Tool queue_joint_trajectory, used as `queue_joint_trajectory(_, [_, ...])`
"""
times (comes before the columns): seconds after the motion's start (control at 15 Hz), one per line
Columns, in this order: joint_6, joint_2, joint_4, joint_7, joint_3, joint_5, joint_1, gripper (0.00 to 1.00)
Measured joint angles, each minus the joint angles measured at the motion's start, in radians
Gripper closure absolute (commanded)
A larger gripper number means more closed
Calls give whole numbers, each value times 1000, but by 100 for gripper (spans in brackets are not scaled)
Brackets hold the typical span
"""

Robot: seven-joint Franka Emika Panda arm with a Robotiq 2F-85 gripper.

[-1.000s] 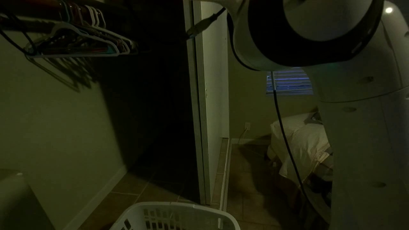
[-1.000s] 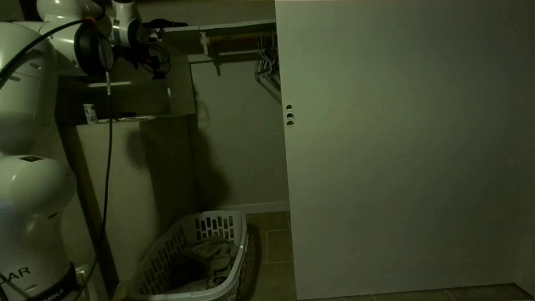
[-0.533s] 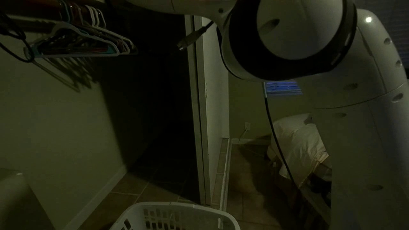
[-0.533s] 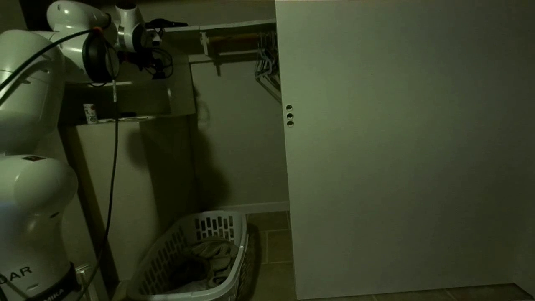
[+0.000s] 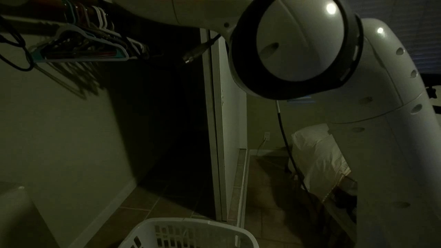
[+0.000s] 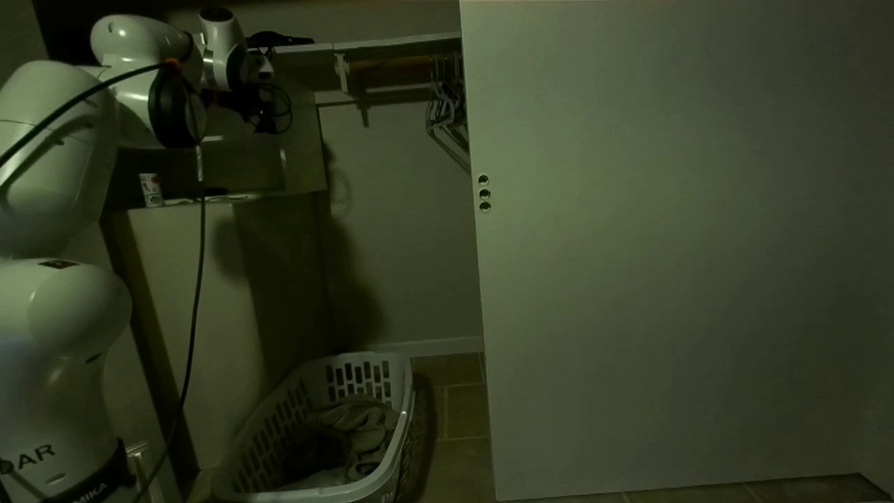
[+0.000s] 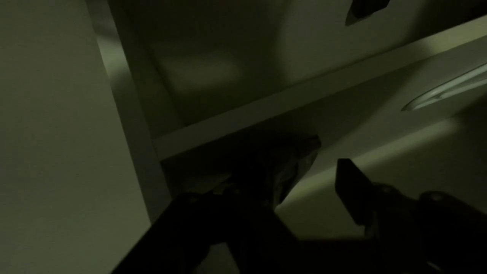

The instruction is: Remove the black object from the top shelf and put it on the bottom shelf

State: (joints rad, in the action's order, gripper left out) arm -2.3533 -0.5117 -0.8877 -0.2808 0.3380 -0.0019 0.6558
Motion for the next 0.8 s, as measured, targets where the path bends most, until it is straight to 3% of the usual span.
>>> queue_joint_trajectory(0.27, [0,-14,17,-6,-9,0,6,99])
queue_joint_trajectory(0.8, [5,-25,32,-11,-35,-1,21,100])
